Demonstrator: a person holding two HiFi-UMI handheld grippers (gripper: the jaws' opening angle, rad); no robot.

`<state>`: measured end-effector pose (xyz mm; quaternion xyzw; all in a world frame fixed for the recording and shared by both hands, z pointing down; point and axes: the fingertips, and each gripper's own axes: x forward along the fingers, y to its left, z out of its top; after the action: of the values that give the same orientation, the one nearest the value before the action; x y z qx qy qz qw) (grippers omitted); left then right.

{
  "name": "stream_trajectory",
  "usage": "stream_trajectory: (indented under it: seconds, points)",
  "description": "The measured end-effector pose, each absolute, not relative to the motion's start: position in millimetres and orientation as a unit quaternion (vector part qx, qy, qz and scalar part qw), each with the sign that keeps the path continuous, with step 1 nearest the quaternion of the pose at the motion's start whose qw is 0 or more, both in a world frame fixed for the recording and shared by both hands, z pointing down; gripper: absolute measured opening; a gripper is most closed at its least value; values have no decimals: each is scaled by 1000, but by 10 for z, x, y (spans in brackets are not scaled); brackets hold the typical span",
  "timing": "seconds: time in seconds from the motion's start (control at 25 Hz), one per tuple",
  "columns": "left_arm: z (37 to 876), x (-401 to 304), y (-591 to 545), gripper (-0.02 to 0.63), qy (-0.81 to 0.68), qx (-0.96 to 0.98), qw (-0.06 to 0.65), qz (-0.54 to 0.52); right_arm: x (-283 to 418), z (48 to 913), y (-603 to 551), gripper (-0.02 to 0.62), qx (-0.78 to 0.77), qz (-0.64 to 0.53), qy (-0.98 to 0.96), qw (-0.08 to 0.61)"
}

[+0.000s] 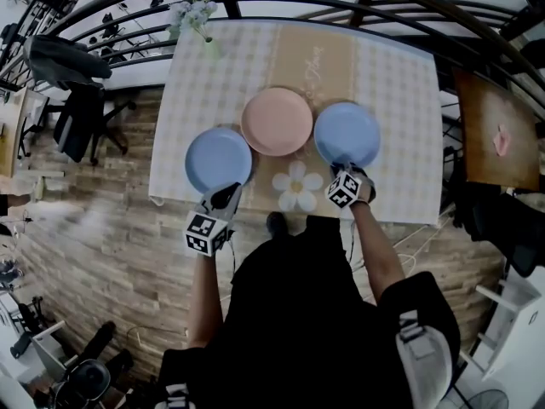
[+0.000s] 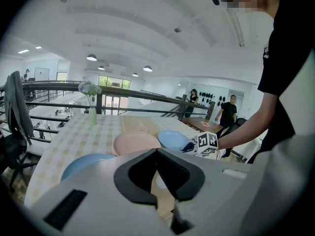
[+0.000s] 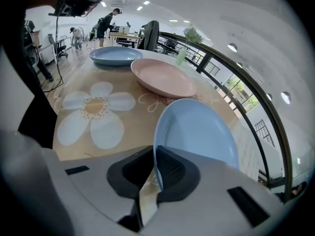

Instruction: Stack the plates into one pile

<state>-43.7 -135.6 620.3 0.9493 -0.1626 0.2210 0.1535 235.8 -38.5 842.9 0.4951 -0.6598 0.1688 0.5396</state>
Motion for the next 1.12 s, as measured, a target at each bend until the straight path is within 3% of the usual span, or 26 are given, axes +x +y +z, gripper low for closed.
stream_trajectory:
  seconds: [1.12]
  points:
    - [5975,-879,-1248,0,-156,963,137,173,2113,7883,-207,14,522,134,-645,543]
